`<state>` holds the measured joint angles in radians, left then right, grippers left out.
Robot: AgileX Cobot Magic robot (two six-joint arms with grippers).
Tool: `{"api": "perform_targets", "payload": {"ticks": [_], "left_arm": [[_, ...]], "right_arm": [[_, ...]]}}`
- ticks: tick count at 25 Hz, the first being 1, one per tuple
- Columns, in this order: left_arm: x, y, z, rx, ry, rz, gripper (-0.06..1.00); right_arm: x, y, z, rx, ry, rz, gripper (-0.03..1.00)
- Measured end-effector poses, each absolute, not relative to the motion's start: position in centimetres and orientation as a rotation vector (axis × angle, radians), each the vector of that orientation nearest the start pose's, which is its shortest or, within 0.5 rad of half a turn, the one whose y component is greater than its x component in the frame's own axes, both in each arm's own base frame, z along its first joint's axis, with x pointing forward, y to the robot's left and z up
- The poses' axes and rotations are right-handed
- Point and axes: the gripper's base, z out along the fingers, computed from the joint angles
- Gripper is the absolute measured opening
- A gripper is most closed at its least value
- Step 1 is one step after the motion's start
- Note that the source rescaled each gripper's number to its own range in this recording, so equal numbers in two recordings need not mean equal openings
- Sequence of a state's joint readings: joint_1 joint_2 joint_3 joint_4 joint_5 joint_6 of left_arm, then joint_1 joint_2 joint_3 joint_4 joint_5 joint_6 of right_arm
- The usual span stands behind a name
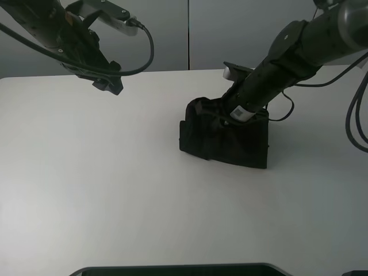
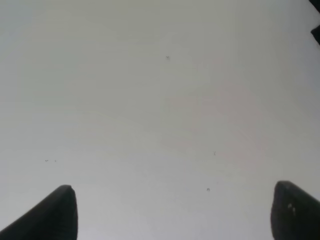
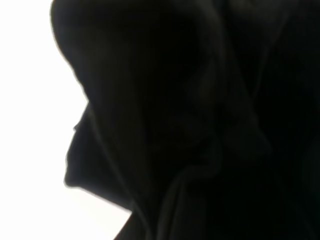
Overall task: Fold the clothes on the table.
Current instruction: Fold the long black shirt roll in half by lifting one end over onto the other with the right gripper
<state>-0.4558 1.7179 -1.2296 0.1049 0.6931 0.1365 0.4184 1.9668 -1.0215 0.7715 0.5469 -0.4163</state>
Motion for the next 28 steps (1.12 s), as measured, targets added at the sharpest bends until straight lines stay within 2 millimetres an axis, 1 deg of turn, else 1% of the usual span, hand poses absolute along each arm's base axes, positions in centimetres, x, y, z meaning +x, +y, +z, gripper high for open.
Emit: {"api": "perform_targets", "payload": {"ticks": [1,2,4,5,7,8,9,10,13,15,16,19,21,23,25,27,28], "left_arm": [[32.7,-15.3,23.8,0.857,2.516,0.011,1.0],[32.7,-15.3,23.8,0.86,2.515,0.012,1.0],[32.7,-15.3,23.8,0.862,2.514,0.012,1.0],[32.7,-15.3,23.8,0.862,2.514,0.012,1.0],[32.7,-15.3,23.8,0.862,2.514,0.012,1.0],[32.7,-15.3,23.8,0.86,2.515,0.012,1.0],[32.7,-15.3,23.8,0.86,2.515,0.012,1.0],[32.7,-15.3,23.8,0.857,2.514,0.011,1.0],[32.7,-15.3,23.8,0.857,2.514,0.011,1.0],[32.7,-15.3,23.8,0.857,2.514,0.011,1.0],[32.7,-15.3,23.8,0.857,2.514,0.011,1.0],[32.7,-15.3,23.8,0.857,2.514,0.011,1.0],[32.7,-15.4,23.8,0.855,2.515,0.008,1.0],[32.6,-15.6,23.8,0.858,2.516,-0.01,1.0],[32.0,-16.5,23.8,0.905,2.509,-0.051,1.0],[31.2,-18.0,23.8,0.982,2.484,-0.103,1.0],[30.7,-18.9,23.8,1.024,2.469,-0.124,1.0]], "right_arm": [[30.7,17.7,10.3,-0.29,2.898,0.681,0.09],[30.8,17.9,9.6,-0.307,2.888,0.696,0.12],[31.1,18.4,9.3,-0.304,2.856,0.761,0.28],[31.4,18.7,9.4,-0.341,2.828,0.784,0.43],[31.6,19.3,10.0,-0.362,2.794,0.858,0.77],[31.8,19.6,10.3,-0.393,2.775,0.885,0.88],[32.0,19.9,10.7,-0.426,2.755,0.905,0.95],[32.1,20.1,11.1,-0.452,2.739,0.932,0.98],[32.3,20.6,13.0,-0.538,2.669,0.971,1.0],[32.2,20.6,14.7,-0.582,2.616,0.958,0.98],[32.3,20.5,15.8,-0.606,2.586,0.93,0.95],[32.0,19.5,18.0,-0.682,2.551,0.774,0.79],[31.8,18.8,18.9,-0.728,2.554,0.671,0.66],[31.8,17.8,19.3,-0.732,2.585,0.575,0.49],[31.8,16.7,19.1,-0.746,2.634,0.462,0.29],[31.9,15.7,18.8,-0.748,2.683,0.364,0.11],[32.0,15.2,18.7,-0.761,2.697,0.315,0.05]]}}
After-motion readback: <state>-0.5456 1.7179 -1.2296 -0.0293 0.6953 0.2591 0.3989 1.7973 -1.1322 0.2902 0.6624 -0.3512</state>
